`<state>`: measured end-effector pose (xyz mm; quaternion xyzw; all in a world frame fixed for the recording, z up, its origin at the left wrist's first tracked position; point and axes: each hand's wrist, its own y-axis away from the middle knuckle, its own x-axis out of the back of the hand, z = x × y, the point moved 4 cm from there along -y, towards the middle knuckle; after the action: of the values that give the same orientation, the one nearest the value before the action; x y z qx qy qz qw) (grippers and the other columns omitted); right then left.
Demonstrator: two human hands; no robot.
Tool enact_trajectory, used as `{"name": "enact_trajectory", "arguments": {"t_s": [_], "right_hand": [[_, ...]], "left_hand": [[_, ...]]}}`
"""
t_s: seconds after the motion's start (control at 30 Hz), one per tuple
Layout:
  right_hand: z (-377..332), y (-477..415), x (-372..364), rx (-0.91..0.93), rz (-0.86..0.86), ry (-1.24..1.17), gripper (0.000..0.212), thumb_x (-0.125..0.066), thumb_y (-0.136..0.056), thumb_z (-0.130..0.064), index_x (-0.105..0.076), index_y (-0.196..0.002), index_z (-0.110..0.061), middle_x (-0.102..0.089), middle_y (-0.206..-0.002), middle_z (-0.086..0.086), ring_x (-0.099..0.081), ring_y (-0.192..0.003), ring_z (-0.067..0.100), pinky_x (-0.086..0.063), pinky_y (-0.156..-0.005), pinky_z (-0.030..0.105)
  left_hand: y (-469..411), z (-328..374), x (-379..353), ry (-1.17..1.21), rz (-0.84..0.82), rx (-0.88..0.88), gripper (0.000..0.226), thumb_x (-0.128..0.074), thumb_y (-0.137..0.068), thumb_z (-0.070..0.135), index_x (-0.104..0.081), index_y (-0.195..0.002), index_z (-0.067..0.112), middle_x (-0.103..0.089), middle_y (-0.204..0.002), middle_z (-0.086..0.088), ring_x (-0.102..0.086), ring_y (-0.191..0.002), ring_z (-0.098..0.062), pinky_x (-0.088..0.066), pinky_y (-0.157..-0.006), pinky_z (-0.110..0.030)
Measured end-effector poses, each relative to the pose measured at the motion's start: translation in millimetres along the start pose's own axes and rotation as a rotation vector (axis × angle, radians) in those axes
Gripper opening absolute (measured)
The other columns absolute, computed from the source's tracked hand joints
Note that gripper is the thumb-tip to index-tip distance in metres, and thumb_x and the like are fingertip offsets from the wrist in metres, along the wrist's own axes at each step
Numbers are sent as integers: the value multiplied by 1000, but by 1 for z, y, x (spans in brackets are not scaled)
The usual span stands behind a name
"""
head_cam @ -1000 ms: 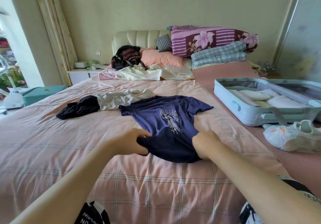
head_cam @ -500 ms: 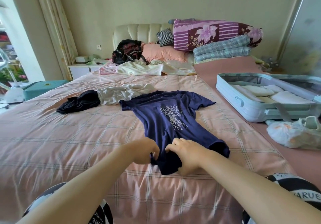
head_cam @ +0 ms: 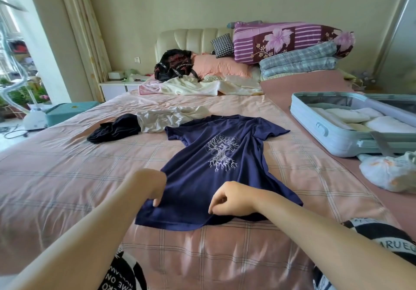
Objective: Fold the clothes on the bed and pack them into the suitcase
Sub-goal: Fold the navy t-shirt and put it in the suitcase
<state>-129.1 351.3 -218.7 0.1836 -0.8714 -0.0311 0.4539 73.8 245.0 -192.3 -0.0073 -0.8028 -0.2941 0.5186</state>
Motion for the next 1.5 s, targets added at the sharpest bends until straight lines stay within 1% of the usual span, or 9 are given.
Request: {"name": "enact_trajectory", "arguments": {"t_s": [0.1,0.23,0.37,0.5,0.73,0.83,1.0,1.33,1.5], "right_hand": [[13,2,29,-46,218,-171,20,-58,-92,-23,-77,-92,-26,-76,-86,-10,-68,-69,6,-56,-72,25],[59,17,74,-265,581,206,26,-51,-90,-17,-69,-96,-35,-67,-104,-9,-64,-97,17,-50,-87,31],[107,38,79,-550,507,326,34,-48,-93,-20,-54,-126,-22,-45,-140,8,-52,-120,32,-42,-94,38],[132,44,69,-495,490,237,25,-53,-95,-29,-54,-118,-20,-59,-122,7,-57,-112,33,-41,-81,33],[130,80,87,-330,625,11,33,-50,-96,-12,-54,-122,-33,-64,-120,8,-61,-104,30,-50,-90,39],[138,103,93,-402,378,127,32,-52,-83,-3,-75,-98,-18,-74,-105,2,-67,-97,23,-55,-81,32],[142,127,97,-539,38,81,16,-68,-78,-24,-79,-90,-23,-68,-75,0,-64,-64,23,-48,-49,23],[166,67,155,-470,597,105,26,-43,-83,-18,-41,-58,-13,-48,-63,3,-39,-61,23,-29,-52,29],[202,16,190,-529,667,44,23,-45,-94,-17,-67,-96,-21,-64,-104,0,-59,-89,23,-48,-72,31]], "left_hand": [[-6,34,26,164,300,-179,20,-57,-84,14,-74,-94,20,-71,-101,0,-64,-94,-26,-54,-86,-37],[-1,102,50,443,377,-487,16,-57,-85,19,-62,-90,34,-61,-87,17,-58,-86,-11,-52,-84,-33],[5,167,55,461,291,-686,42,-81,-72,48,-62,-103,27,-60,-101,11,-58,-89,-11,-52,-82,-30],[0,214,47,177,228,-707,70,-86,-60,56,-53,-116,32,-54,-111,9,-55,-97,-15,-51,-84,-35],[-2,225,72,140,284,-705,16,-58,-81,12,-62,-78,27,-61,-81,6,-56,-84,-23,-44,-66,-29],[5,229,75,277,106,-696,15,-60,-83,9,-60,-74,21,-54,-66,6,-49,-64,-15,-41,-57,-22],[15,254,54,615,-572,-748,22,-58,-98,15,-66,-119,17,-70,-105,-3,-71,-88,-17,-54,-85,-28],[-65,220,135,755,306,-521,19,-57,-87,13,-70,-97,22,-73,-94,1,-67,-71,-18,-55,-66,-27],[-126,210,165,781,443,-415,29,-43,-95,16,-63,-115,24,-64,-104,5,-58,-66,-9,-46,-57,-21]]}}
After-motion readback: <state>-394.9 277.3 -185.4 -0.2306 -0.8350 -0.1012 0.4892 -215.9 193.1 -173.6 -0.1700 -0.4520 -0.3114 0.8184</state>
